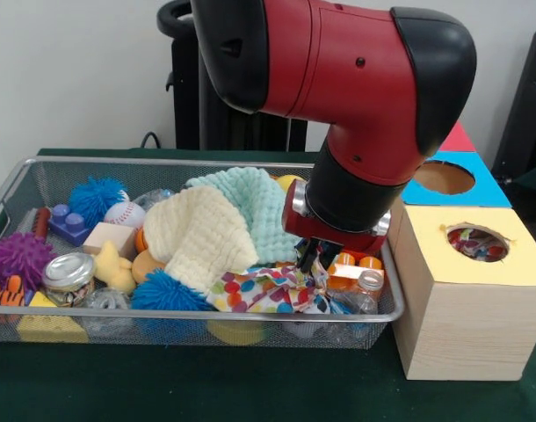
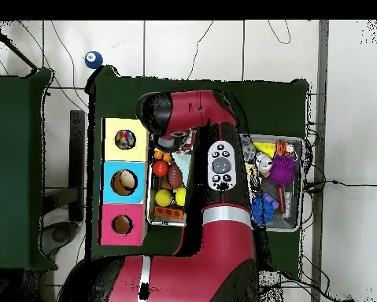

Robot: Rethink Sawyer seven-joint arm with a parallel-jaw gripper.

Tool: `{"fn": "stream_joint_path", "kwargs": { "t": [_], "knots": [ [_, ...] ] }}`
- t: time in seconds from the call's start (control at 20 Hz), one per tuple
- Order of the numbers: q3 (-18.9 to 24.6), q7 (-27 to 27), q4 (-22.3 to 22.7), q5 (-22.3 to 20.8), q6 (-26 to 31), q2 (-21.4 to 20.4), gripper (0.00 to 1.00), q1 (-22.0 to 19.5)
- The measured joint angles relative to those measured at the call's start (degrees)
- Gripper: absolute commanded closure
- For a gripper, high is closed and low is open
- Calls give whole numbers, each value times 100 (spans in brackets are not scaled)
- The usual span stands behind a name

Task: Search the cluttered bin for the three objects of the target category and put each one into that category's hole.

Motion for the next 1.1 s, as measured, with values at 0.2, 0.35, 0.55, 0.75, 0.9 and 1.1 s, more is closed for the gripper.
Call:
{"fn": "stream_joint_path", "kwargs": {
  "t": [0.2,0.35,0.55,0.75,0.9,1.1],
  "knots": [
    [7,0,-5,51,0,1,100,-3],
    [25,0,-33,96,0,5,100,-9],
    [79,0,-104,155,39,8,100,-19],
    [165,0,-257,192,207,25,100,-21],
    [272,0,-469,258,540,33,100,-18],
    [379,0,-705,336,933,35,100,-9]
  ]
}}
